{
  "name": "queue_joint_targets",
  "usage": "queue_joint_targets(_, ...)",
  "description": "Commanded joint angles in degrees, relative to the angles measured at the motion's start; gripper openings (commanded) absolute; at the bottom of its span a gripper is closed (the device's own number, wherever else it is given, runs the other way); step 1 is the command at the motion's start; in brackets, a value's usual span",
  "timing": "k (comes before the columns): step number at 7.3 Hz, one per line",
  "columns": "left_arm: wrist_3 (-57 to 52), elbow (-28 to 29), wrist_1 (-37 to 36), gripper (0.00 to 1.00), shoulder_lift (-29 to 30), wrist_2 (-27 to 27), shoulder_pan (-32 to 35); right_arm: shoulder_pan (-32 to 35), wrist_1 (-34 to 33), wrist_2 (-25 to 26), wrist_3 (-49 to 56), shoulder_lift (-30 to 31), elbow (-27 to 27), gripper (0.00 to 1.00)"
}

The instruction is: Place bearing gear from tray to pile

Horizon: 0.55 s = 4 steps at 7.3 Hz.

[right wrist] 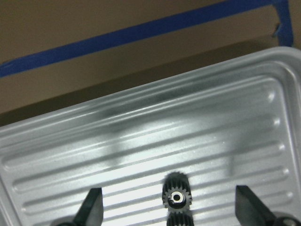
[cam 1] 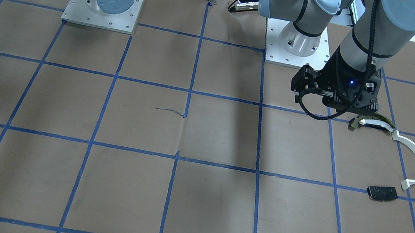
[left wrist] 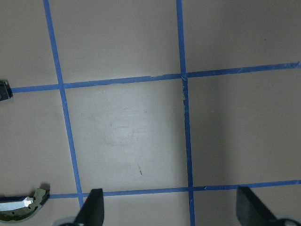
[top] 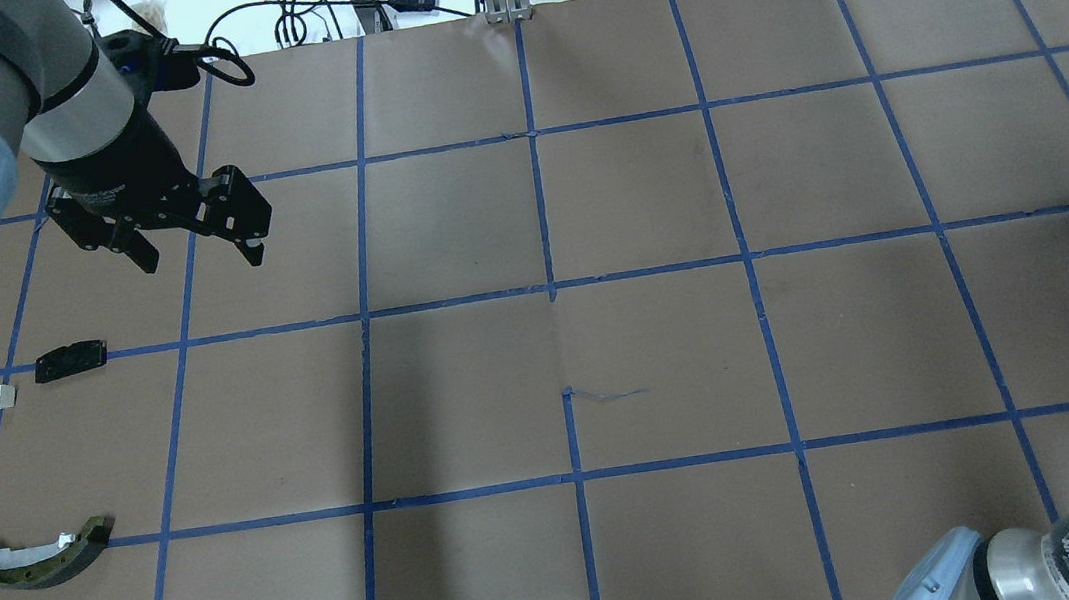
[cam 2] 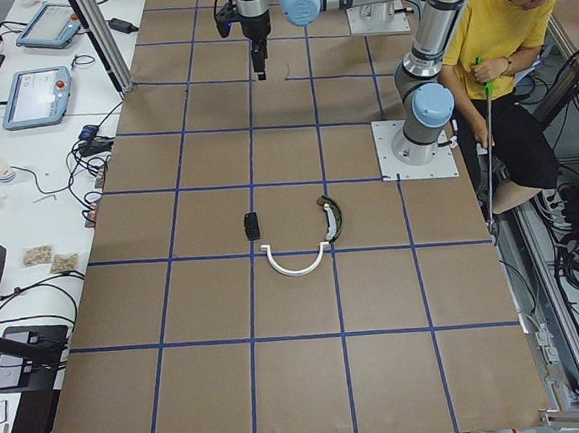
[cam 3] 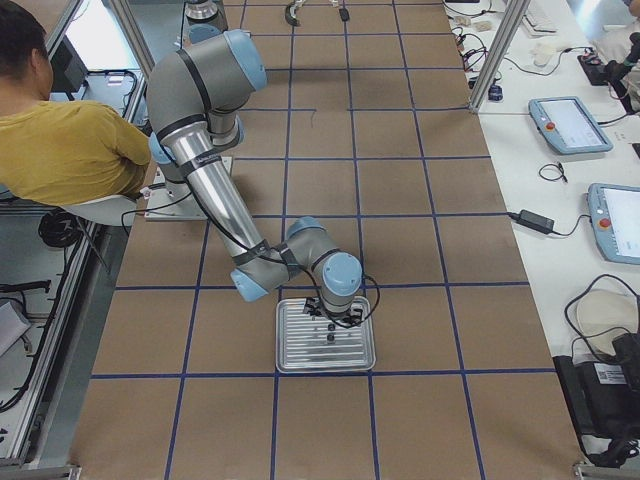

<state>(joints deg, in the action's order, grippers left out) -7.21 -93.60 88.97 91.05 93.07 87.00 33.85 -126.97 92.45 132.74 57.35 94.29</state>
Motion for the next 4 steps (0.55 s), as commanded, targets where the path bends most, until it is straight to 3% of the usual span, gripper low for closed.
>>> queue_joint_targets(1, 0.0, 0.0, 0.07, 1.0, 0.0, 0.0, 0.01, -0.1, -1.17, -0.08, 0.42, -1.1, 0.11, 0.97)
queue_joint_targets(3, 0.0, 0.0, -0.11, 1.0, 0.0, 0.0, 0.02, -0.1, -2.05, -0.16, 0.42, -1.28, 0.11, 0.91)
queue_joint_targets(4, 0.0, 0.0, -0.11, 1.0, 0.0, 0.0, 0.1, -0.1, -2.23, -0.08, 2.5, -1.45, -0.07, 0.82)
